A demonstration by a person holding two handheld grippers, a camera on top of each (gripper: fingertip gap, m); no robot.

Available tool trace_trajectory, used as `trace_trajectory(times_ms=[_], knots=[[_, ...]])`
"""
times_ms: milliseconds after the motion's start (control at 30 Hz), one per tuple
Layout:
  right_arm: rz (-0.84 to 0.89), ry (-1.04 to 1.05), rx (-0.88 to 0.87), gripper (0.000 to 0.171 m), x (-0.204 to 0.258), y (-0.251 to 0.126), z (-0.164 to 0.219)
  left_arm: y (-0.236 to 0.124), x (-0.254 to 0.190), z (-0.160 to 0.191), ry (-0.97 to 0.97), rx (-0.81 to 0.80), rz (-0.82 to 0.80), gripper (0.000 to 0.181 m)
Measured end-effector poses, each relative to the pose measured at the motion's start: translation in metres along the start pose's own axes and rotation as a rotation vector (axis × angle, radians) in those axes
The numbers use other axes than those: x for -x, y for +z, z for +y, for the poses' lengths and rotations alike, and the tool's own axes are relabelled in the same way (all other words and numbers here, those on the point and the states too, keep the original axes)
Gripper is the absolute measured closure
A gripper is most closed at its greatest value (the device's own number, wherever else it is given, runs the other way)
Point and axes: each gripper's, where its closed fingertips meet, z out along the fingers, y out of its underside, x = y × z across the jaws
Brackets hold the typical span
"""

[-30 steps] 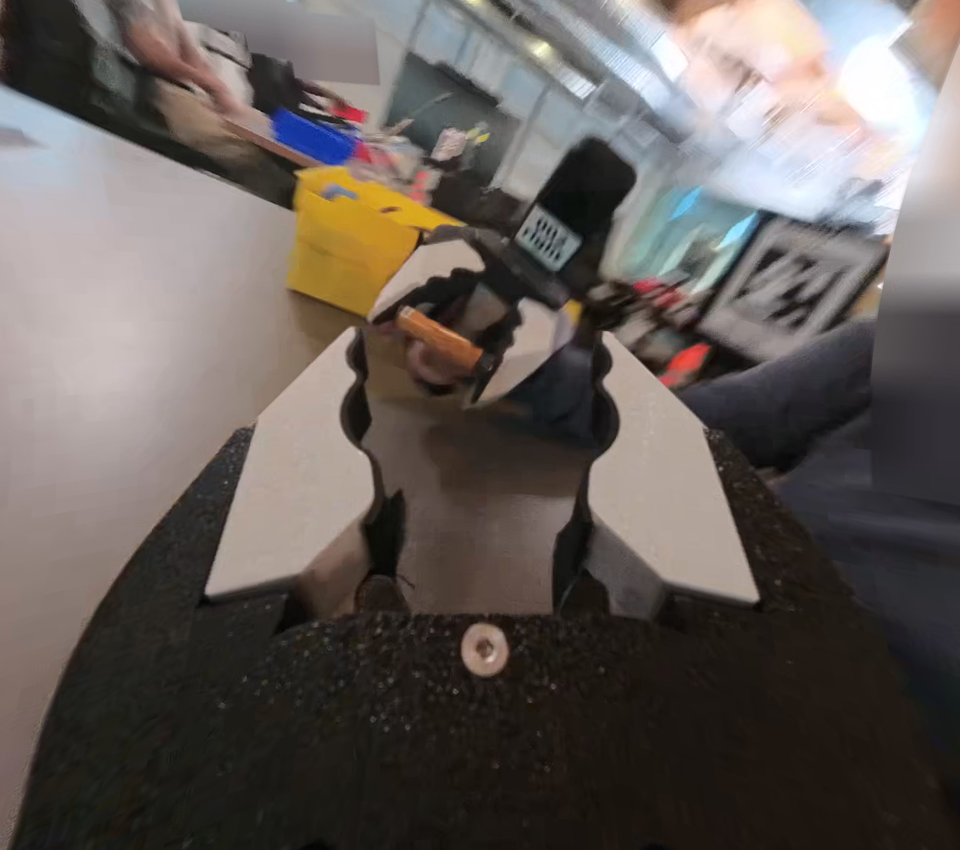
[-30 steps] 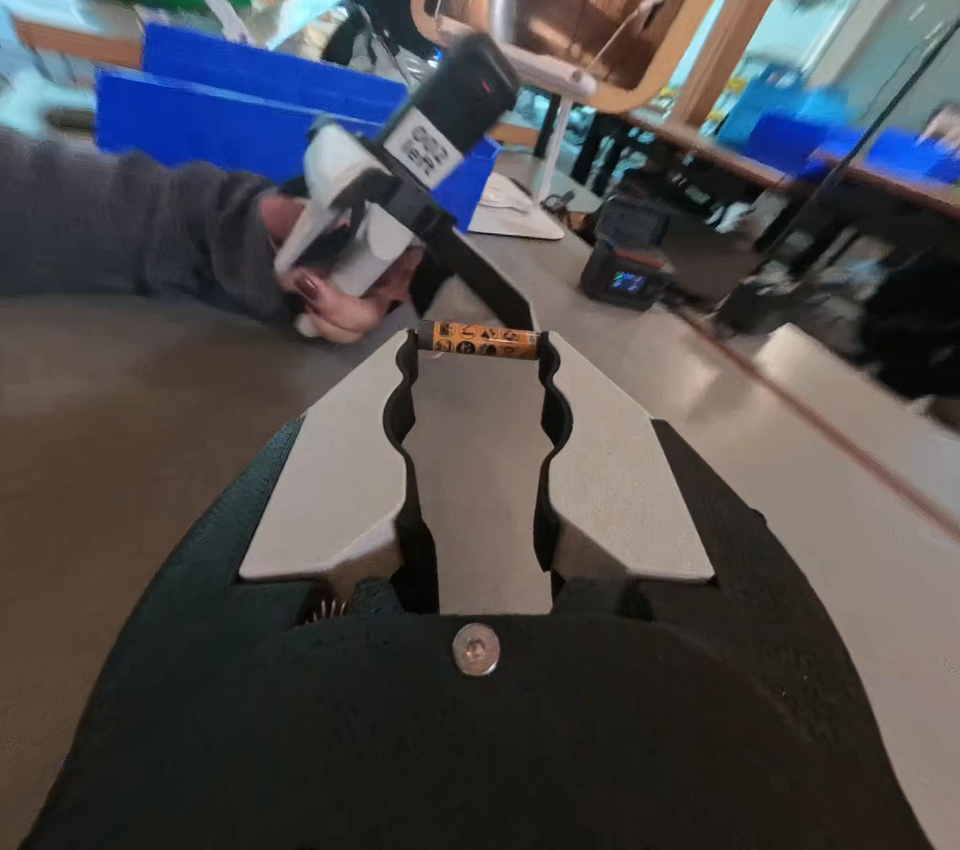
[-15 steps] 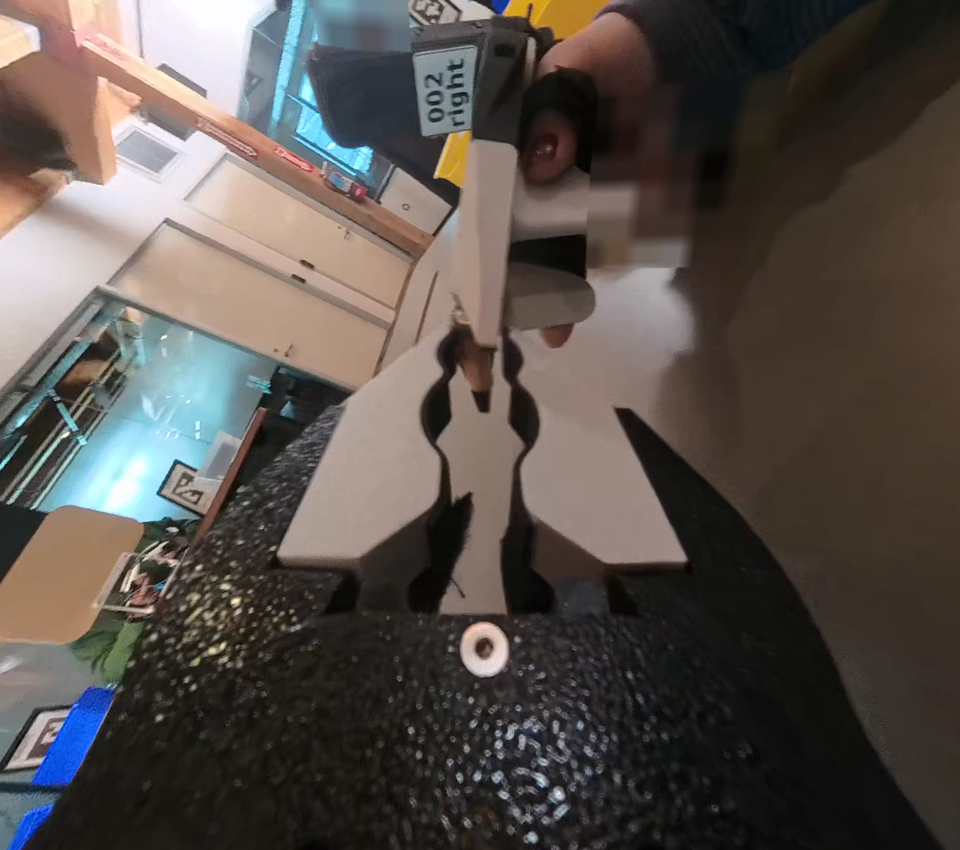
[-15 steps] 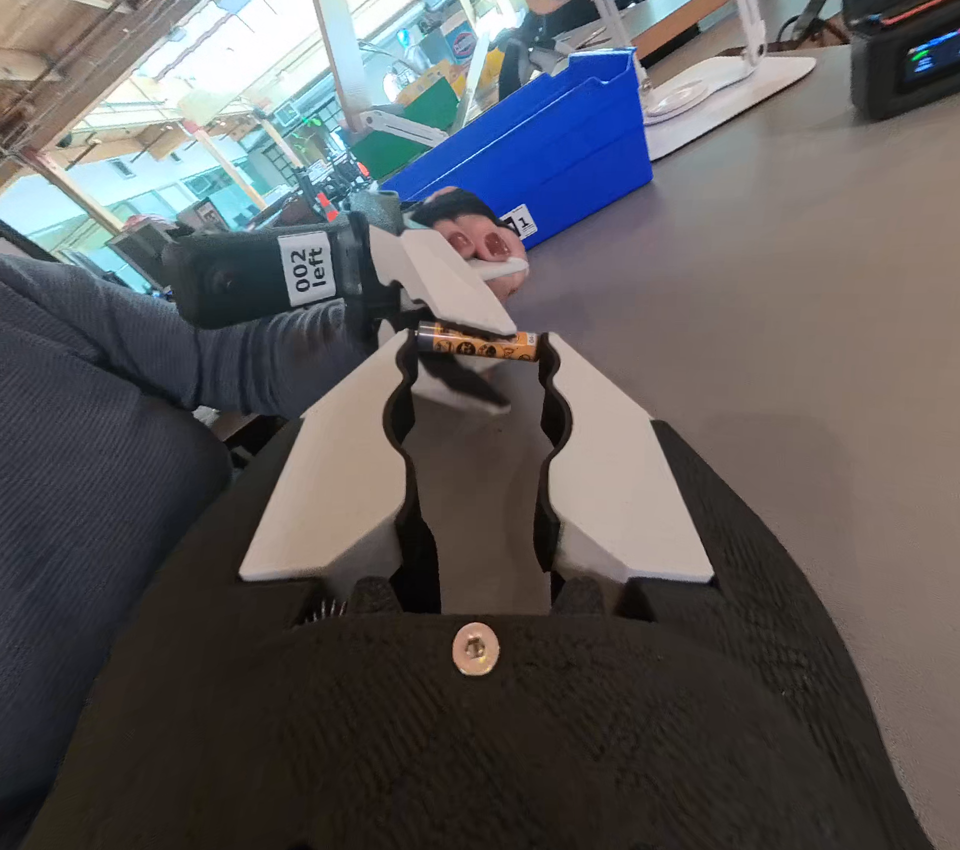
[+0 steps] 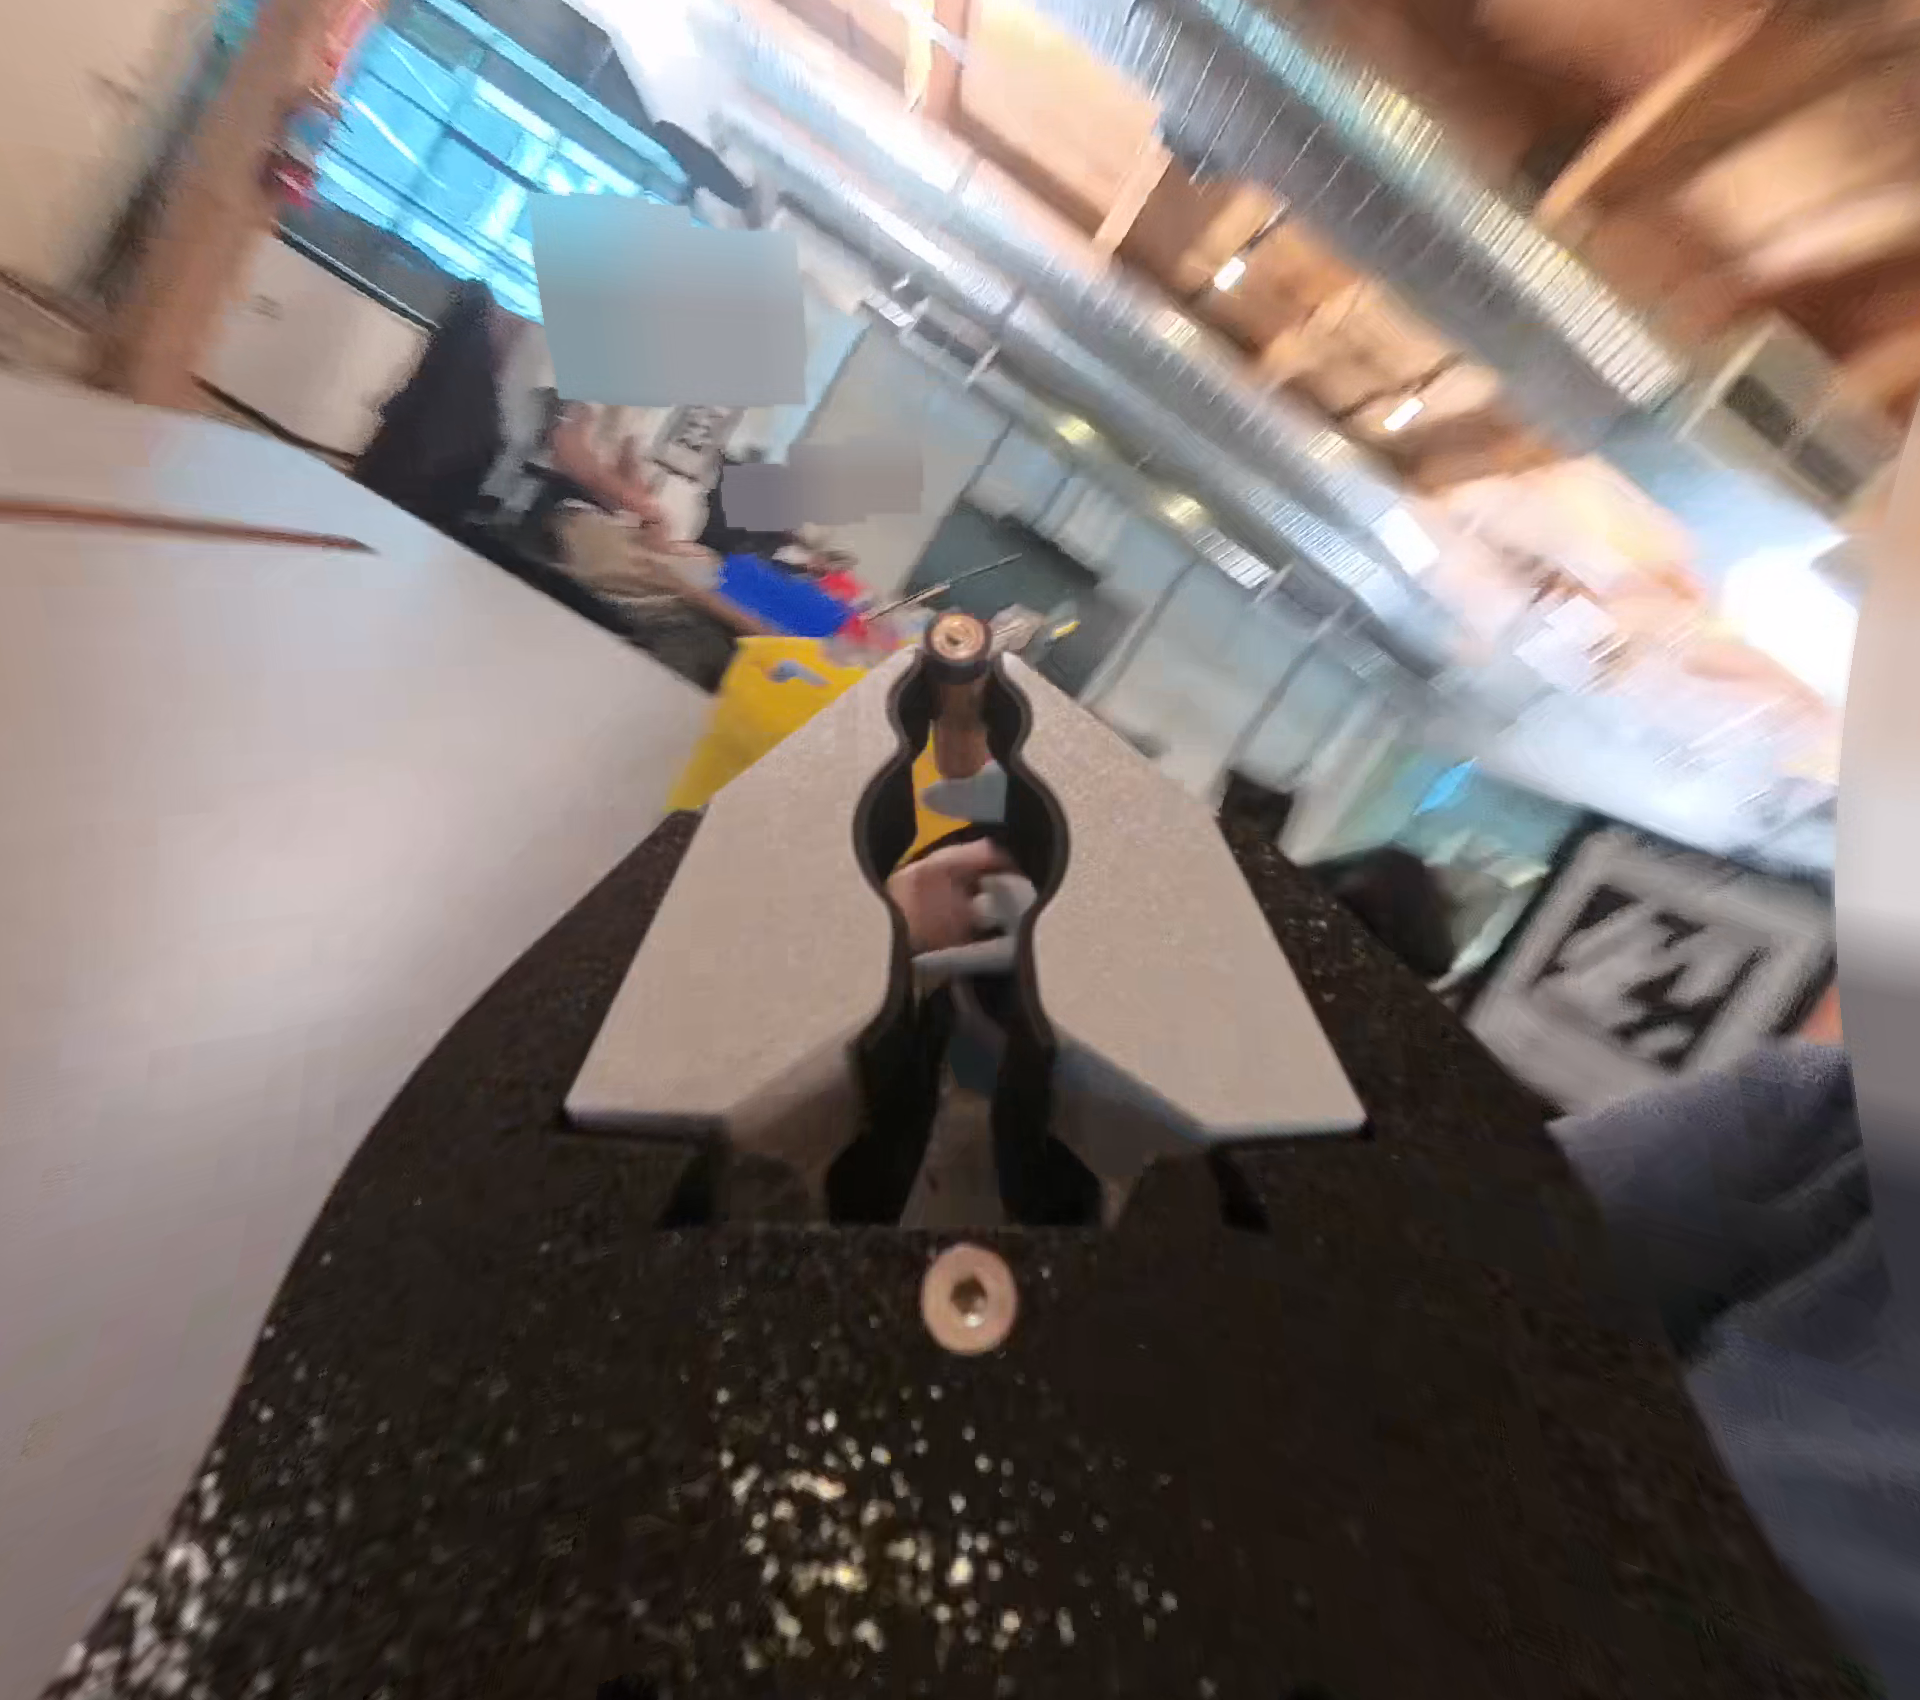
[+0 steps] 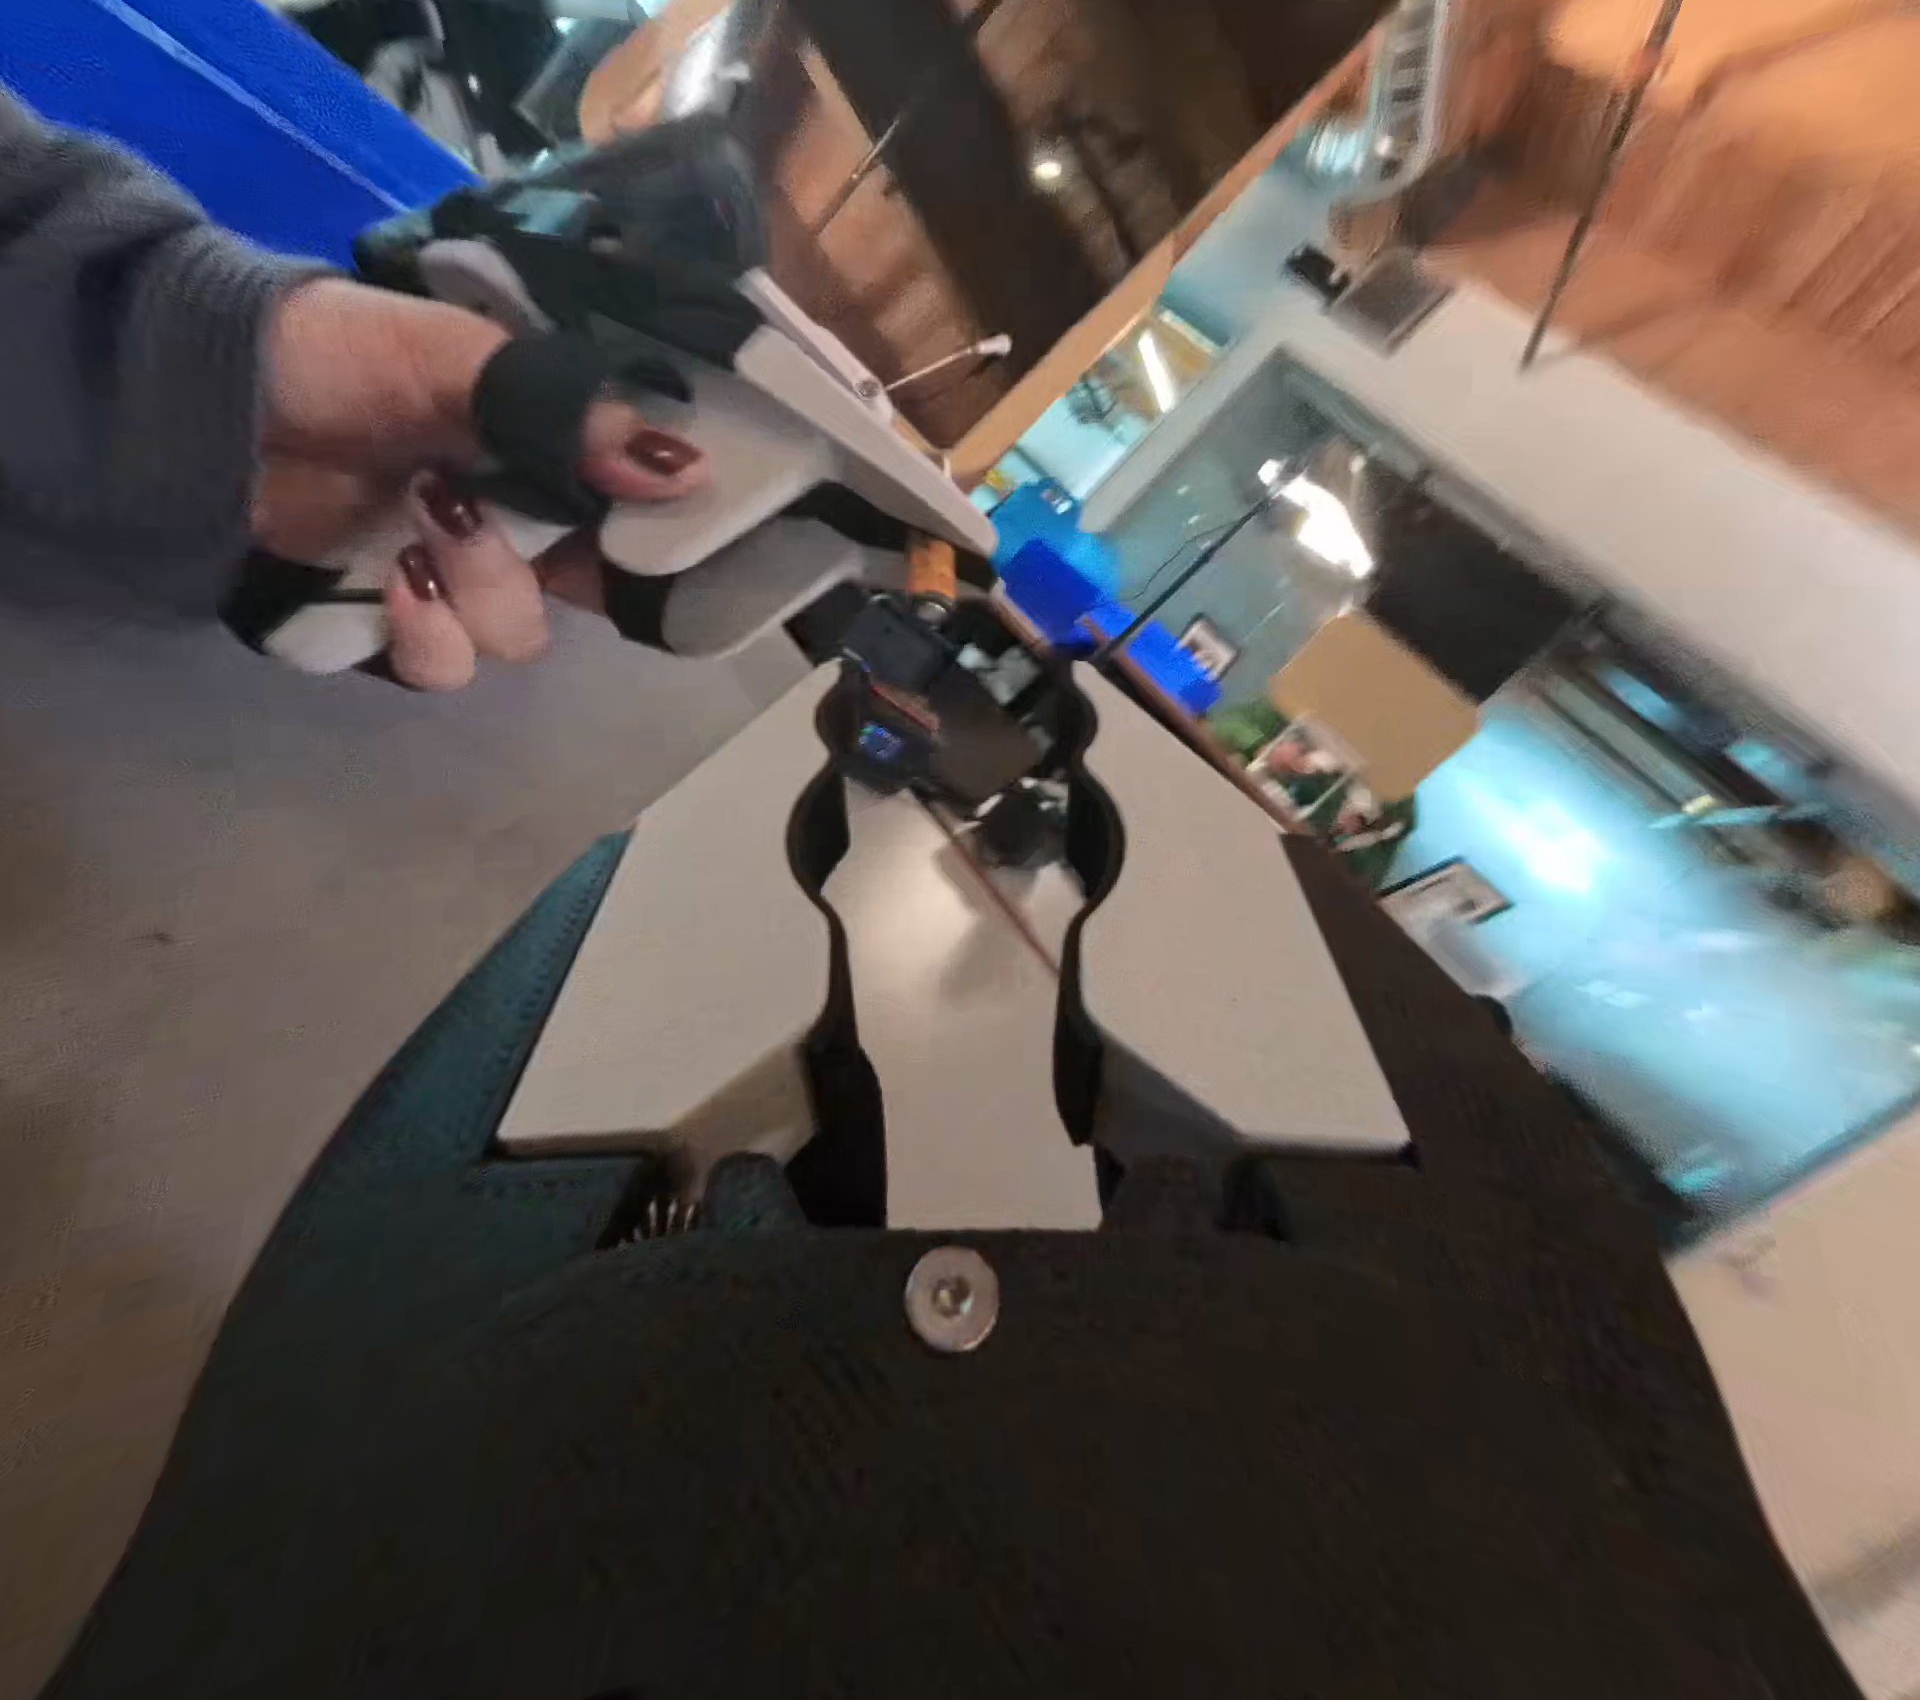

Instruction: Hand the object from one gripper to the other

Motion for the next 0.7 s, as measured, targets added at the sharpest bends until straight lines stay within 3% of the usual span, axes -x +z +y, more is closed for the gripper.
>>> trace_trajectory(times_ms=[133,300,433,533,600,700], knots=[[0.046,-0.069,0.019,0.136,0.006,0.009,-0.007,0.008,-0.006,0.01,-0.251,-0.048,0.12,0.175],[0.101,-0.09,0.032,0.161,-0.002,0.007,-0.006,0.014,-0.012,0.017,-0.323,-0.045,0.175,0.175],[0.043,-0.012,0.044,0.163,0.0,0.009,-0.004,0.013,-0.011,0.016,-0.33,-0.045,0.183,0.174],[-0.014,0.154,0.08,0.163,-0.005,0.007,0.006,0.01,-0.006,0.022,-0.084,0.065,0.092,0.139],[-0.097,0.362,0.129,0.163,-0.005,0.005,0.022,0.003,0.01,0.03,0.272,0.204,-0.079,0.115],[-0.214,0.671,0.199,0.163,-0.001,0.001,0.042,-0.014,0.033,0.035,0.948,0.425,-0.324,0.116]])
